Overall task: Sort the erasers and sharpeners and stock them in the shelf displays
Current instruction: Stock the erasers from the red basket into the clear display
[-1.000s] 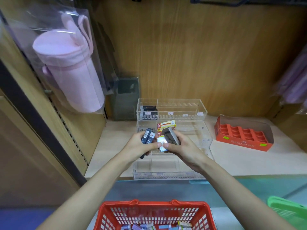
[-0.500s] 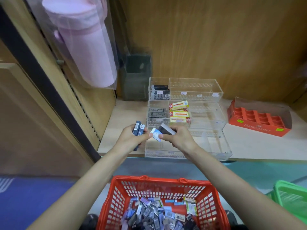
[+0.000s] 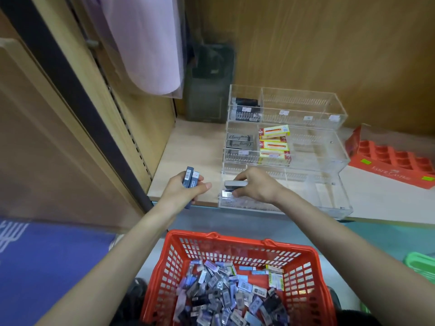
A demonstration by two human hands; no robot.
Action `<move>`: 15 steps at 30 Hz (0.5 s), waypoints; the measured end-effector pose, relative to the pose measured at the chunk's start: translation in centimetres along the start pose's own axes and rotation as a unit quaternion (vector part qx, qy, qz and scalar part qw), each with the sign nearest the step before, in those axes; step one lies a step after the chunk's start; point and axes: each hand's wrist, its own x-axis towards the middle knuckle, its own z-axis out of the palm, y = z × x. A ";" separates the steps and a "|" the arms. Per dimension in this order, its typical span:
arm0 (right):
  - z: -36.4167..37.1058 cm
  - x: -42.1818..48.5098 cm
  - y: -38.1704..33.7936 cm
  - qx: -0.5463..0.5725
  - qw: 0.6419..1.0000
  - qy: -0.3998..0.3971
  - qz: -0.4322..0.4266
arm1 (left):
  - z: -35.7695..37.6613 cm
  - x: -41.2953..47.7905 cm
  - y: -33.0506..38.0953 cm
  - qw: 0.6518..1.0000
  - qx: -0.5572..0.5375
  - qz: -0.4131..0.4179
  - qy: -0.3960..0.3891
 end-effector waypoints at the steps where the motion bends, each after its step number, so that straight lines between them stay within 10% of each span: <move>1: -0.3 -0.3 0.1 0.061 0.998 0.007 0.002 | 0.1 -0.1 0.1 1.000 -0.001 0.003 -0.003; 7: -2.5 -3.5 0.8 0.522 0.848 -0.027 0.084 | 1.1 -0.5 1.5 0.999 -0.032 0.015 -0.023; 15: -4.7 -5.8 0.5 0.522 0.852 -0.039 0.006 | 4.2 -1.2 4.6 0.994 -0.066 0.062 -0.063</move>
